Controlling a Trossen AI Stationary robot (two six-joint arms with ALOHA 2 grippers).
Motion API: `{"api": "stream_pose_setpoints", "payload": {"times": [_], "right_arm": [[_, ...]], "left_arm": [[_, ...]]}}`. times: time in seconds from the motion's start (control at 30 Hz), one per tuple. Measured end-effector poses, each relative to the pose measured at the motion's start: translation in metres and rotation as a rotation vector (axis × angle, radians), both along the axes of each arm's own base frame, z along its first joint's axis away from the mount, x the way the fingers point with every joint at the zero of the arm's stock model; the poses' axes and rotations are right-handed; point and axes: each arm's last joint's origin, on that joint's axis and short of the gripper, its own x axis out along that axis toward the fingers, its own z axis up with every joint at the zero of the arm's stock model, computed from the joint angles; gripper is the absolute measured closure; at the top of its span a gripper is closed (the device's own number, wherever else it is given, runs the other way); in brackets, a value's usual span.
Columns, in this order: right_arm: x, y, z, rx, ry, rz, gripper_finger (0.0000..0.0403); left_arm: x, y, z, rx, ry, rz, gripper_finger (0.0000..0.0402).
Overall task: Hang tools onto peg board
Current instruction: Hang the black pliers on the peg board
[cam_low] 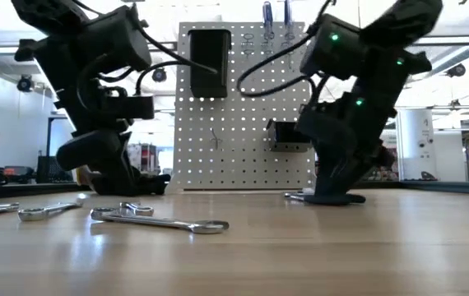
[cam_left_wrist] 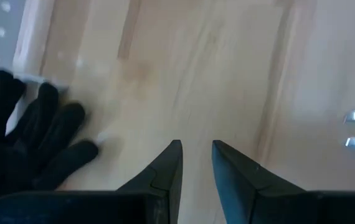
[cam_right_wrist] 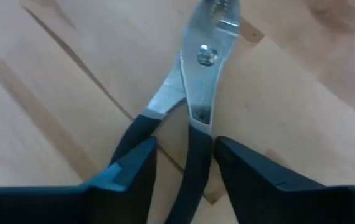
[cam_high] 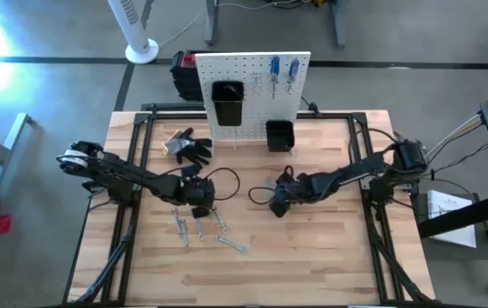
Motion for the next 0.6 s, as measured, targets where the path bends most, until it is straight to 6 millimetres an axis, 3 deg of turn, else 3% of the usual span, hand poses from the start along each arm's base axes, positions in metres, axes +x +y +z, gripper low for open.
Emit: {"api": "stream_pose_setpoints", "payload": {"times": [0.37,0.6], "right_arm": [[0.018,0.001,0.011,-0.048,0.097,0.09,0.0385],[0.016,0.006,0.015,-0.145,0.085,0.145,0.0393]], "left_arm": [[0.0,0.0,-0.001,-0.021,-0.045,0.054,0.0325],[0.0,-0.002,-0.008,-0.102,-0.255,0.059,0.0325]]}}
